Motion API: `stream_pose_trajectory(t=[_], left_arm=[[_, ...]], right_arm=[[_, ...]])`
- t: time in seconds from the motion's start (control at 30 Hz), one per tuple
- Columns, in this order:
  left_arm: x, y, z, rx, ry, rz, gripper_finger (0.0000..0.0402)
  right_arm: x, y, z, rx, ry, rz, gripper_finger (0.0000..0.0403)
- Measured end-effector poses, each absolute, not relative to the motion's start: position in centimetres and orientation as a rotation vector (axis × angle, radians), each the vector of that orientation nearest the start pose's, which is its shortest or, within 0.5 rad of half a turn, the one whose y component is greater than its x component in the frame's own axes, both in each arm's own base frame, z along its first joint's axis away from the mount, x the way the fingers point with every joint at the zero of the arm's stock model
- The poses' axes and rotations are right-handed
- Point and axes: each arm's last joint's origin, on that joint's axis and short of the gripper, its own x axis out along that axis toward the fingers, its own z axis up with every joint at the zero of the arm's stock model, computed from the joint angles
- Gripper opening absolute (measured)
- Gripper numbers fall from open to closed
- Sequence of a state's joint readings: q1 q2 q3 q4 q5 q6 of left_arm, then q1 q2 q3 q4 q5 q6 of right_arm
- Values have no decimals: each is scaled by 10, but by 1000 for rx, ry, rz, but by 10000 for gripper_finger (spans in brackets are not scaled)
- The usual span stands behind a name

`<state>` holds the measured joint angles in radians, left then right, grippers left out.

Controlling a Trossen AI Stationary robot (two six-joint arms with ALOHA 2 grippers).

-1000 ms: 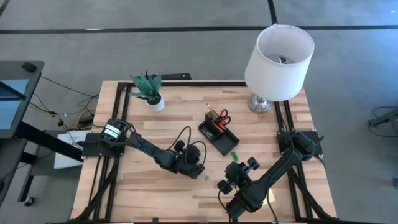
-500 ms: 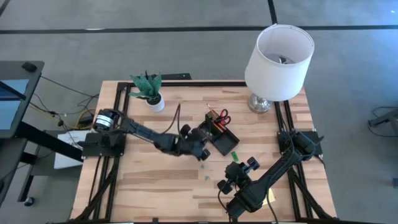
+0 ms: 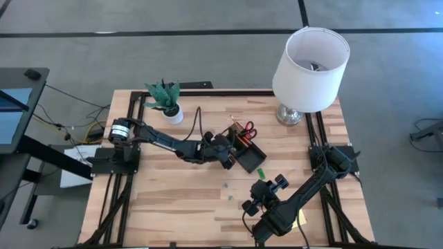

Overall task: Pick and place office supplies into organizer
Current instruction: Put the top blue binder clip into the black desk organizer

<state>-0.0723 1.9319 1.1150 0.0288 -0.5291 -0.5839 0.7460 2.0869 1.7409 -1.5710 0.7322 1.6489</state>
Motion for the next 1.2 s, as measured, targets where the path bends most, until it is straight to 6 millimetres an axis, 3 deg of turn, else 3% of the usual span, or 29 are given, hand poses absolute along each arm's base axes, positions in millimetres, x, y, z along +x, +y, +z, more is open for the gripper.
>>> stream_pose_trajectory(t=[0.13, 0.67, 1.03, 1.2], left_arm=[[391, -10, 137, -281, 625, 662, 51], [396, 12, 131, -381, 645, 586, 55], [398, 11, 133, -360, 623, 568, 151], [401, 10, 135, -367, 619, 544, 176]], right_arm=[[286, 237, 222, 103, 888, -948, 114], [286, 237, 222, 103, 888, -948, 114], [285, 237, 222, 103, 890, -948, 114], [285, 237, 222, 103, 890, -948, 114]])
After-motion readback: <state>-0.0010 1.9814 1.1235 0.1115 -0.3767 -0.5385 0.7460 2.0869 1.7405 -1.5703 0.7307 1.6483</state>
